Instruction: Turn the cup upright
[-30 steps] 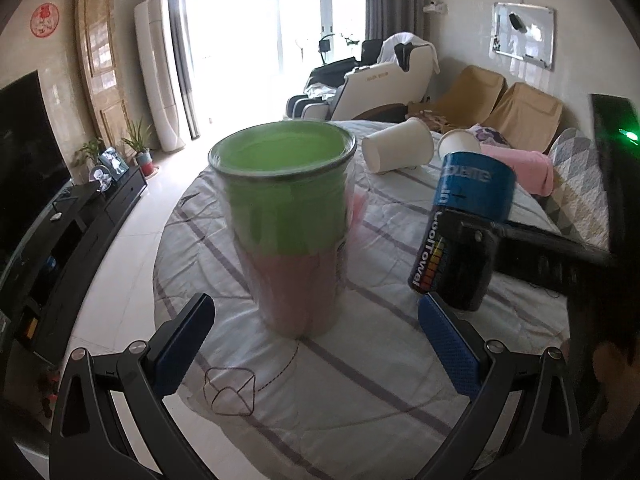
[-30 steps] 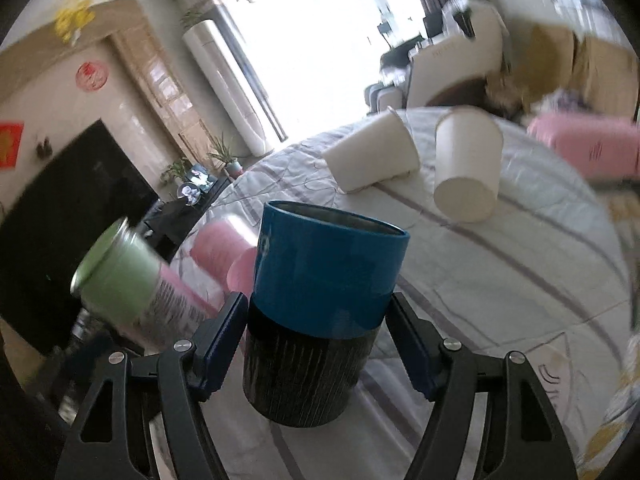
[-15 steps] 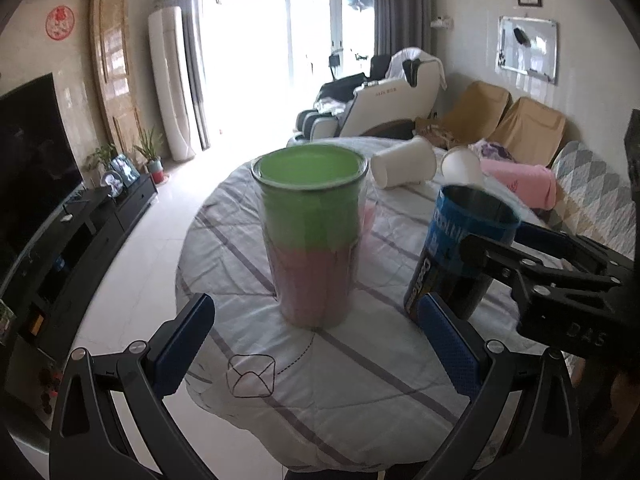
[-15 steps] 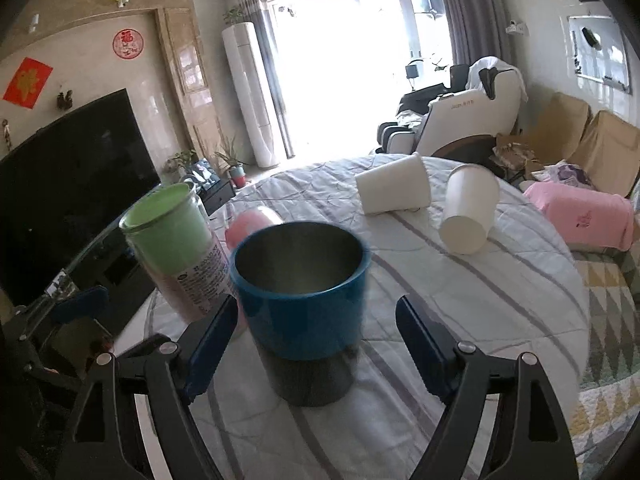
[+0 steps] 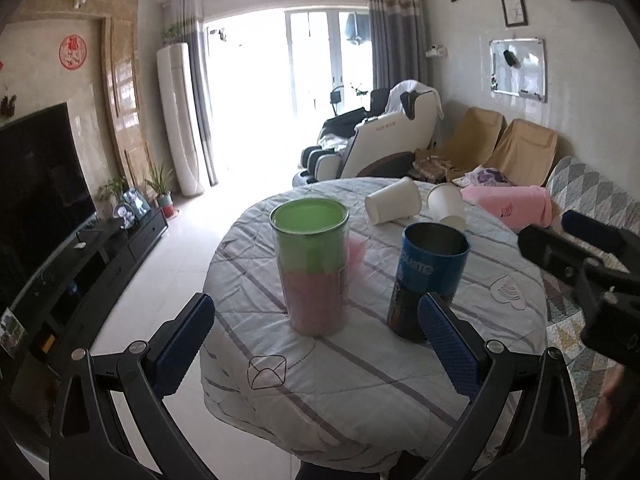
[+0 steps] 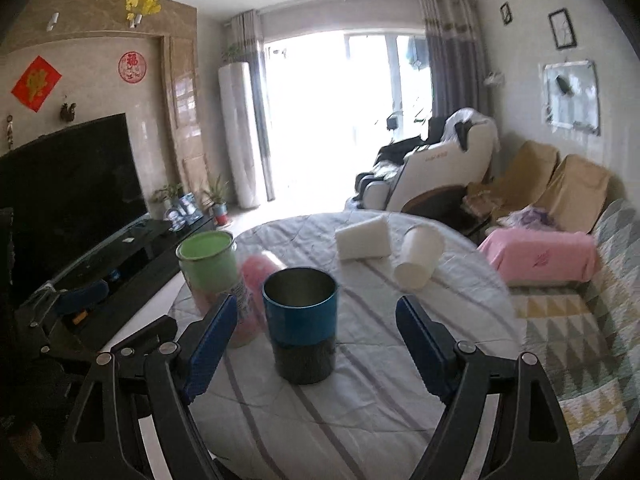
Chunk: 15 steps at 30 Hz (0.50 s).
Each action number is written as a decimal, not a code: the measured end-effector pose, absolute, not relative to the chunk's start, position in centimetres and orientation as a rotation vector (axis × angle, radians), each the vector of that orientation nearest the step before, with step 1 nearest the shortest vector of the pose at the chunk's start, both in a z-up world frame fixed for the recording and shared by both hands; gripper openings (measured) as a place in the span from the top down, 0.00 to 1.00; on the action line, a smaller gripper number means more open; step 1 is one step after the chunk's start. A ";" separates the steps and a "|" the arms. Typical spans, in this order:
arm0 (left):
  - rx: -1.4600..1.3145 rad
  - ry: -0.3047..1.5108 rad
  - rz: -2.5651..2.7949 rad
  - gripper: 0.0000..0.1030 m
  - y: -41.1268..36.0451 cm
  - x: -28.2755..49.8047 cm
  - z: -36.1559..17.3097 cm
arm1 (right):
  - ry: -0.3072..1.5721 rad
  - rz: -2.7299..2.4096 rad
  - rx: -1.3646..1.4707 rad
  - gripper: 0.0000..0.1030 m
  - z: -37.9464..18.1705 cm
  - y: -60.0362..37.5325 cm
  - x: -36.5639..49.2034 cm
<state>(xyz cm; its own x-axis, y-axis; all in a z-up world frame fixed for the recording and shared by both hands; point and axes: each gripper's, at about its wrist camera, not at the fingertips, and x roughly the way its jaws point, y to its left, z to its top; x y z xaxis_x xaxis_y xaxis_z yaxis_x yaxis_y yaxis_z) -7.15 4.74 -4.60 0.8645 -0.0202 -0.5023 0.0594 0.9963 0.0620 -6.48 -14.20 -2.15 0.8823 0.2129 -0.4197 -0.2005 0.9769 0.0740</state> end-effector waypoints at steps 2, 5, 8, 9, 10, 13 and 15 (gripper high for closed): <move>0.083 0.516 -0.052 0.00 4.4 -7.4 -4.3 | 0.421 0.186 0.016 0.20 -1.7 -14.3 -7.1; 0.079 0.494 -0.064 0.00 4.0 -8.0 -3.8 | 0.406 0.173 0.016 0.20 -1.3 -14.7 -7.5; 0.066 0.497 -0.088 0.00 4.0 -8.1 -3.6 | 0.398 0.165 0.030 0.20 -1.2 -15.1 -7.7; 0.069 0.493 -0.094 0.00 3.9 -8.2 -3.5 | 0.403 0.158 0.030 0.20 -1.2 -15.1 -7.6; 0.074 0.492 -0.089 0.00 3.8 -8.3 -3.5 | 0.404 0.157 0.033 0.20 -1.2 -15.3 -7.7; 0.087 0.482 -0.089 0.00 3.5 -8.5 -3.5 | 0.415 0.155 0.046 0.20 -1.5 -15.6 -7.6; 0.079 0.484 -0.100 0.00 3.5 -8.4 -3.5 | 0.417 0.155 0.055 0.20 -1.5 -15.8 -7.6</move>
<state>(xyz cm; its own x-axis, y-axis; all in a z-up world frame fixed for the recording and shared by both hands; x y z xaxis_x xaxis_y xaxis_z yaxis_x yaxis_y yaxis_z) -8.42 3.45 -3.46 0.8805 -0.0772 -0.4678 0.1145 0.9921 0.0519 -7.60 -15.84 -1.54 0.9028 0.1610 -0.3987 -0.1386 0.9867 0.0845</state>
